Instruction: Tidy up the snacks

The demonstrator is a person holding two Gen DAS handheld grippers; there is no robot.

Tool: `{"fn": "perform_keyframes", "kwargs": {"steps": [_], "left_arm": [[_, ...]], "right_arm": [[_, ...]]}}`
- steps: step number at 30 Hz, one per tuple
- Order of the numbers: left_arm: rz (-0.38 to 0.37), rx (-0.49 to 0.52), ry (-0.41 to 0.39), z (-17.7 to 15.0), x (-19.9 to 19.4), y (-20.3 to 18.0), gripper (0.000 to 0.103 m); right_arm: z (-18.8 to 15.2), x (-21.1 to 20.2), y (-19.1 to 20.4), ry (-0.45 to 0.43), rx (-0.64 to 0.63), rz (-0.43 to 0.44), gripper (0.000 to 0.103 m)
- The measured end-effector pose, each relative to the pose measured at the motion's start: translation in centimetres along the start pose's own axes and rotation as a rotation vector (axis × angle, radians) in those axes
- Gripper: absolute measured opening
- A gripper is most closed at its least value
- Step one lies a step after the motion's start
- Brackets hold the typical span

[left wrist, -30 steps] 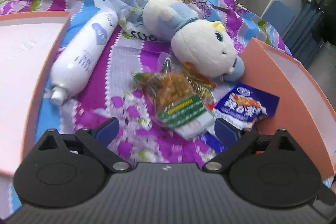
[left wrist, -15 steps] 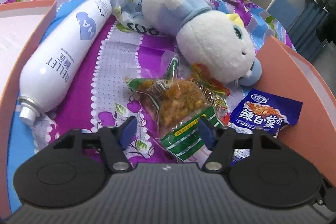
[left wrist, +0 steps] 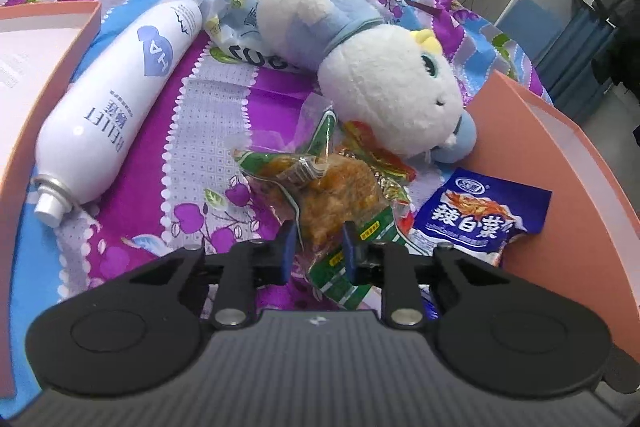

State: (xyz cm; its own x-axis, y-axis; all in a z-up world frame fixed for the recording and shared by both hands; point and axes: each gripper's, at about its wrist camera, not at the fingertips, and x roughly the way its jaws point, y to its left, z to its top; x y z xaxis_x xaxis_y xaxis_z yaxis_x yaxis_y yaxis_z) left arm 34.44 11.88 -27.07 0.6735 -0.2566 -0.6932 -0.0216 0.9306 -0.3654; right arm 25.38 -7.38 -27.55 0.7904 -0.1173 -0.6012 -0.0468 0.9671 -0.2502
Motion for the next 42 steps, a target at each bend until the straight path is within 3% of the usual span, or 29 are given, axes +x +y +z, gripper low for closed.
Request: {"fn": "perform_keyframes", "kwargs": {"steps": [12,29,38,42], "left_arm": [[-0.029,-0.027,0.006,-3.2,-7.0,-0.4,0.027],[-0.005,-0.05,0.079,-12.8,-17.4,1.2,0.024],[0.044,-0.091,0.101,-15.4,-19.0,2.3,0.024],[0.062,-0.138,0.093,-15.5,-19.3,2.4,0.026]], "right_arm": [[-0.4,-4.3,-0.5,-0.029,-0.021,0.09,0.023],[-4.4,-12.9,-0.3,-0.034,-0.123,0.242,0.023],[-6.9,-14.0,1.1,-0.049,-0.21,0.334,0.024],[-6.5,-13.5,0.3,-0.027,-0.14,0.411,0.023]]}}
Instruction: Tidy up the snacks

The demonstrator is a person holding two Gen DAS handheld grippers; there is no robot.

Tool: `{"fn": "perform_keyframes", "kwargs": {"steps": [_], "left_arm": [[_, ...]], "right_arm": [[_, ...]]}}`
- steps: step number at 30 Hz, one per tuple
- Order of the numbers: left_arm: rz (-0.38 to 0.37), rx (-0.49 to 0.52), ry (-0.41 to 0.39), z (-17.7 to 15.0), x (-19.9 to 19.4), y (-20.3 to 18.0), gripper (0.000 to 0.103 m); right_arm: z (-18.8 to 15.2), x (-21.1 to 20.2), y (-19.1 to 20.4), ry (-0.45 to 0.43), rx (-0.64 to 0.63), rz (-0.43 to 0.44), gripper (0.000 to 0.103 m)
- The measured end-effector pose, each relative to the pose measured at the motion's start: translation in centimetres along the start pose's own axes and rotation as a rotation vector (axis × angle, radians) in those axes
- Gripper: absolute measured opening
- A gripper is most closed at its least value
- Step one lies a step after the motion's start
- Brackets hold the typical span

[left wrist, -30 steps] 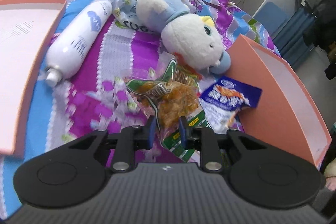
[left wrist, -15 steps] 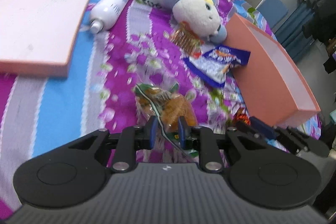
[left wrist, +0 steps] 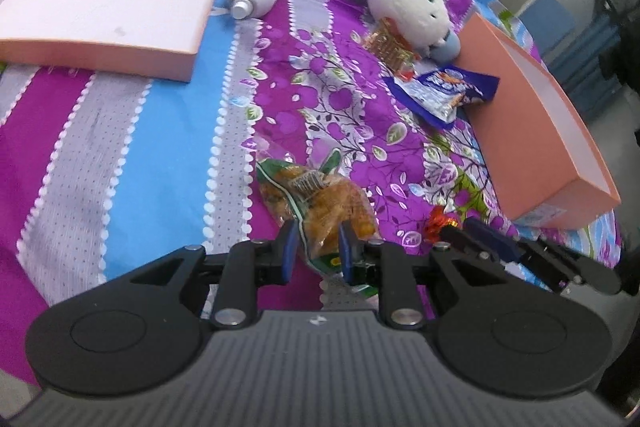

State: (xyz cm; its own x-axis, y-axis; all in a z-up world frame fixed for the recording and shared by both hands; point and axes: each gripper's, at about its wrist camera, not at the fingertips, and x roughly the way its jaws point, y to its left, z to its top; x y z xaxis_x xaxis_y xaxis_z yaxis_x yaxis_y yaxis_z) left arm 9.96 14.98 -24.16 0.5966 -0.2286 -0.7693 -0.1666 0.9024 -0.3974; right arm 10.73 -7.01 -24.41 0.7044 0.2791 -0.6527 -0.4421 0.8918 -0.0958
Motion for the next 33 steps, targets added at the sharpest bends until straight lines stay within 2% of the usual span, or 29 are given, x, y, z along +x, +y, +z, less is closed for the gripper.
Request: {"fn": "perform_keyframes", "kwargs": {"steps": [1,2,3,4,5,7,9,11,14,17,19,23,28,31,33], "left_arm": [[-0.001,-0.012,0.003,0.0,-0.1,0.0,0.026],[-0.002,-0.018,0.007,0.0,0.0,-0.1,0.031],[-0.006,-0.023,0.009,0.1,-0.1,-0.1,0.035],[-0.016,-0.031,0.008,0.1,-0.2,-0.1,0.048],[-0.022,-0.037,0.008,0.1,-0.2,-0.1,0.066],[-0.026,-0.049,-0.003,0.0,-0.5,-0.2,0.077],[-0.034,-0.047,-0.006,0.0,-0.3,-0.4,0.083],[-0.022,-0.057,0.002,0.2,0.1,-0.7,0.085],[-0.023,-0.069,0.004,0.5,0.6,-1.2,0.09],[-0.011,-0.058,-0.001,0.7,1.0,-1.8,0.091],[0.026,-0.059,0.005,0.8,1.4,-2.1,0.092],[0.056,-0.067,0.07,1.0,2.7,-2.6,0.094],[0.097,-0.054,0.102,1.2,3.7,-3.0,0.095],[0.115,-0.057,0.097,1.2,3.9,-3.2,0.095],[0.125,-0.06,0.082,1.4,3.9,-3.3,0.095]], "right_arm": [[-0.1,-0.1,0.0,-0.006,0.004,0.008,0.025],[-0.2,-0.3,-0.1,-0.017,0.005,0.015,0.032],[-0.4,-0.5,-0.2,-0.03,0.008,0.026,0.045],[-0.5,-0.6,-0.4,-0.041,0.009,0.039,0.052],[-0.7,-0.7,-0.7,-0.05,0.01,0.048,0.062],[-0.9,-0.7,-1.5,-0.057,0.029,0.041,0.067],[-1.1,-0.5,-2.5,-0.06,0.064,0.048,0.075],[-1.3,-0.2,-3.3,-0.059,0.088,0.052,0.075],[-1.5,0.1,-4.0,-0.07,0.099,0.105,0.075],[-1.7,0.0,-3.6,-0.101,0.051,0.136,0.075],[-1.9,0.1,-3.2,-0.103,0.026,0.167,0.075],[-2.5,0.5,-2.8,-0.082,0.016,0.151,0.075],[-2.9,0.7,-2.8,-0.066,0.017,0.158,0.075],[-3.2,0.9,-2.7,-0.056,0.007,0.153,0.074],[-3.2,1.0,-2.5,-0.055,-0.003,0.151,0.068]]}}
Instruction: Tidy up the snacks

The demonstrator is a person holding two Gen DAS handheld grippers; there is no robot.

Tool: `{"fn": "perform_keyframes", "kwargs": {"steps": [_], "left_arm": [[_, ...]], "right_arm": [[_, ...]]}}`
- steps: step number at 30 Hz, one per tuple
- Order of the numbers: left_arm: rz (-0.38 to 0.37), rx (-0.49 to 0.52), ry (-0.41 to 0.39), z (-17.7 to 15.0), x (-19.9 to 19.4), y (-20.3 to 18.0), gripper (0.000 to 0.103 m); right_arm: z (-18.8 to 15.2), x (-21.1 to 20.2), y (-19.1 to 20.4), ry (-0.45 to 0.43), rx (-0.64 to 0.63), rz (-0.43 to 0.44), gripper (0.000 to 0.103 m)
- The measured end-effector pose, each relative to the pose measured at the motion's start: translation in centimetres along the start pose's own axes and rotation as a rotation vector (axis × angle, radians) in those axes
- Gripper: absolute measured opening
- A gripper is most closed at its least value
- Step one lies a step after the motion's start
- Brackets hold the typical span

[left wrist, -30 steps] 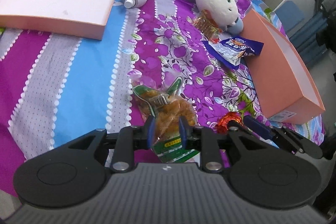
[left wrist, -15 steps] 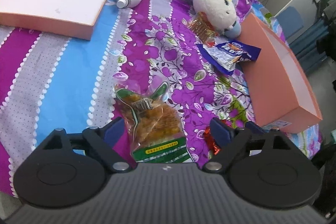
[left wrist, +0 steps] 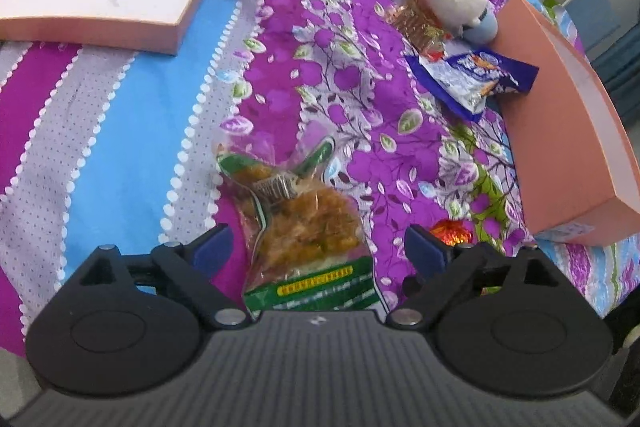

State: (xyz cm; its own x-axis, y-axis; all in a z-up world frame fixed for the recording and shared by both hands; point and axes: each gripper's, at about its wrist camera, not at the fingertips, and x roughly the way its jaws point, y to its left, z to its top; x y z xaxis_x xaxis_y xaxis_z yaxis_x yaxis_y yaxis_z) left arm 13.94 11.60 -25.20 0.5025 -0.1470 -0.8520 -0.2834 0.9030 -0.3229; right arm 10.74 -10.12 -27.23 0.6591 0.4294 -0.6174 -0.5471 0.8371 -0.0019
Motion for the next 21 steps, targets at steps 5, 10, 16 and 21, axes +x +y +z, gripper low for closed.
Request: {"fn": "perform_keyframes", "kwargs": {"steps": [5,10,16,21], "left_arm": [[0.011,0.012,-0.006,0.5,0.8,-0.3,0.094],[0.049,0.04,-0.016,0.7,1.5,-1.1,0.09],[0.102,0.075,-0.033,0.9,2.0,-1.6,0.074],[0.098,0.094,-0.043,1.0,1.7,-1.8,0.068]], "right_arm": [[0.0,0.4,0.3,0.011,-0.022,-0.011,0.066],[0.1,0.7,0.2,0.029,-0.022,-0.011,0.055],[0.3,0.2,0.3,0.028,-0.024,-0.028,0.055],[0.6,-0.4,-0.8,0.028,0.017,-0.07,0.055]]}}
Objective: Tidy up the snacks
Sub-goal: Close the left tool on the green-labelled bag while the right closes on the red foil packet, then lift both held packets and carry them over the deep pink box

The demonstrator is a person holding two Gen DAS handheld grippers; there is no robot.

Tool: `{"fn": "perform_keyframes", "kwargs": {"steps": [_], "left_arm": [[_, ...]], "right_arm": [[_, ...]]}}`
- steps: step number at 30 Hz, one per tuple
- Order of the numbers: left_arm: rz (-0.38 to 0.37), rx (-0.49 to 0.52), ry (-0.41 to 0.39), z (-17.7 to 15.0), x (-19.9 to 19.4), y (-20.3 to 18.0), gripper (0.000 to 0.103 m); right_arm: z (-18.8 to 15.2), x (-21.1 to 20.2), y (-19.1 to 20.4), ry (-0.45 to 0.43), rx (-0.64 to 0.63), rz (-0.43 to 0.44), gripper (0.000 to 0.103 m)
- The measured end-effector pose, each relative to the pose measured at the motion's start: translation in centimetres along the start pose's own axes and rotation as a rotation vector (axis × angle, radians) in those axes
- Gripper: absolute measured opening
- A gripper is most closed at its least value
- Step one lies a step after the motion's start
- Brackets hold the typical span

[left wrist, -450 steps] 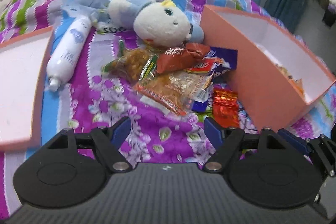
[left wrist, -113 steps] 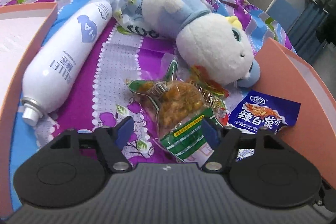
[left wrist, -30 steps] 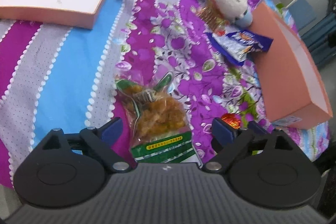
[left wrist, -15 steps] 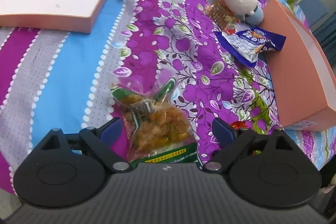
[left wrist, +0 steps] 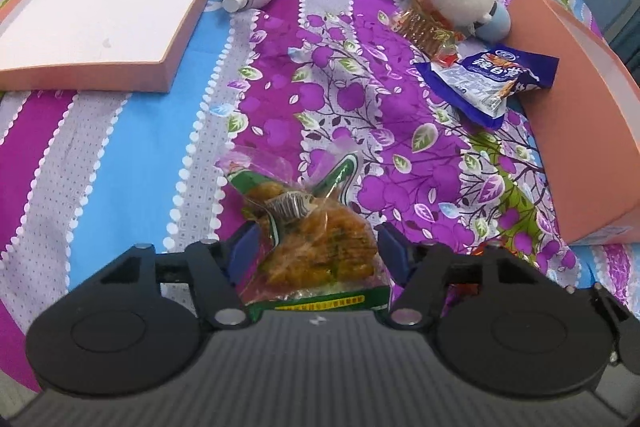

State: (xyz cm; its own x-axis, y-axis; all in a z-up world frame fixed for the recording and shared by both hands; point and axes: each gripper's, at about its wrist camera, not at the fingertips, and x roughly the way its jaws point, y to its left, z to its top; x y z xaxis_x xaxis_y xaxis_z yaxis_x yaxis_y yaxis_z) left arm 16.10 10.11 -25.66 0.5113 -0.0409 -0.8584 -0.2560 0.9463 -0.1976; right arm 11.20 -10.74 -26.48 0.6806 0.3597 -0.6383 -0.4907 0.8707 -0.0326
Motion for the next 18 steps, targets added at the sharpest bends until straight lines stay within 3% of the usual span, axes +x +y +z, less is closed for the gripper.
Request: {"fn": "perform_keyframes", "kwargs": {"steps": [12,18], "left_arm": [[-0.047,0.065,-0.02,0.1,-2.5,-1.1,0.063],[-0.092,0.103,-0.046,1.0,-4.9,-2.5,0.063]], "right_arm": [[1.5,-1.6,-3.1,0.004,0.133,-0.047,0.055],[3.3,-3.7,-4.2,-0.036,0.167,-0.066,0.055]]}}
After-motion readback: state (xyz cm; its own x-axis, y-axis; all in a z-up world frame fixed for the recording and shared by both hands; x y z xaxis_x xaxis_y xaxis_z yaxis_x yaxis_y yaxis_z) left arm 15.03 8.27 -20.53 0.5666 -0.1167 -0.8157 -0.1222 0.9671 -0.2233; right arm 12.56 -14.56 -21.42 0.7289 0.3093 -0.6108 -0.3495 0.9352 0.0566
